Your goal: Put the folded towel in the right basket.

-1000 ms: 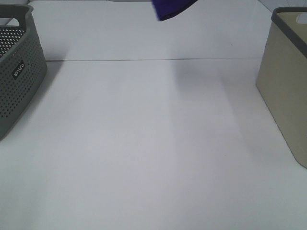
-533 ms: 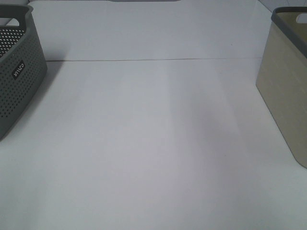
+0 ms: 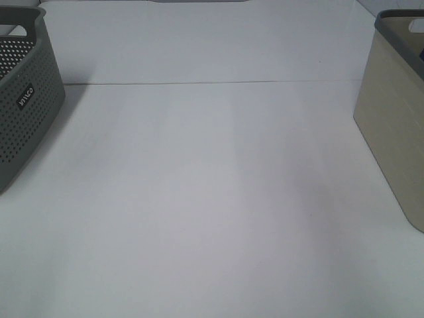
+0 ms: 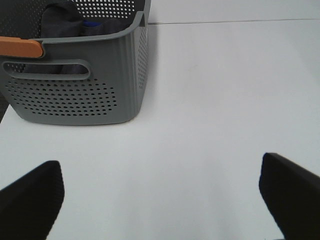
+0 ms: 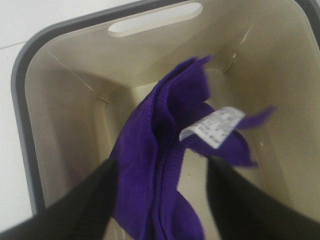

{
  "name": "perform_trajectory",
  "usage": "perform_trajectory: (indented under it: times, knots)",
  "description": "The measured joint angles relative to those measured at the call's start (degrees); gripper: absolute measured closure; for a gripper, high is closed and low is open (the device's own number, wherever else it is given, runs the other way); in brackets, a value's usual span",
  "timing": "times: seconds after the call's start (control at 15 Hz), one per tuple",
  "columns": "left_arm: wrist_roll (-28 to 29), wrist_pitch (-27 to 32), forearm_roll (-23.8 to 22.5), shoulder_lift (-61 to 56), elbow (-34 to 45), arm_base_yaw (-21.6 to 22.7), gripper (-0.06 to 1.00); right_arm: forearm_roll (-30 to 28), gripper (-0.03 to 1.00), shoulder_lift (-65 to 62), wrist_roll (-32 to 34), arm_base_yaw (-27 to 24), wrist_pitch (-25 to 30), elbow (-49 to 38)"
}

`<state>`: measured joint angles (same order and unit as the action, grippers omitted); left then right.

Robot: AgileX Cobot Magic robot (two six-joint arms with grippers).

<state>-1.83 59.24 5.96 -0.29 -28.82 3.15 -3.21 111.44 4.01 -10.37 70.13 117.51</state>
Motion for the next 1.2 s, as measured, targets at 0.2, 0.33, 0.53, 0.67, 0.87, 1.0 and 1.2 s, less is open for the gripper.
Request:
perform_trajectory:
  times: [0.2,0.33,0.53,0.67,0.87,1.0,1.2]
  knots:
    - [0.0,0.0,0.0,0.0,0.0,0.0,-0.05,0.52,0.04,0.0,-0.74,0.0,0.0,-0.4]
    - [0.0,0.0,0.0,0.0,0.0,0.0,-0.05,3.84,0.01,0.0,-0.74,0.0,0.0,-0.4]
    - [0.0,0.0,0.0,0.0,0.0,0.0,-0.05,19.42,0.01,0.0,-5.04,0.74,0.0,-0.4]
    - [0.0,0.0,0.0,0.0,0.0,0.0,-0.05,22.23,0.01,-0.23,-7.05,4.98,-0.06,-0.4]
    - [0.0,0.0,0.0,0.0,0.0,0.0,-0.05,13.81,0.01,-0.23,-4.53,16.96,-0.06,-0.4]
    - [0.0,0.0,0.0,0.0,0.0,0.0,-0.05,13.12,0.01,-0.23,-3.09,22.57,-0.06,-0.4]
    - [0.0,0.0,0.0,0.0,0.0,0.0,-0.05,13.64,0.01,-0.34,-2.46,24.69,-0.06,-0.46]
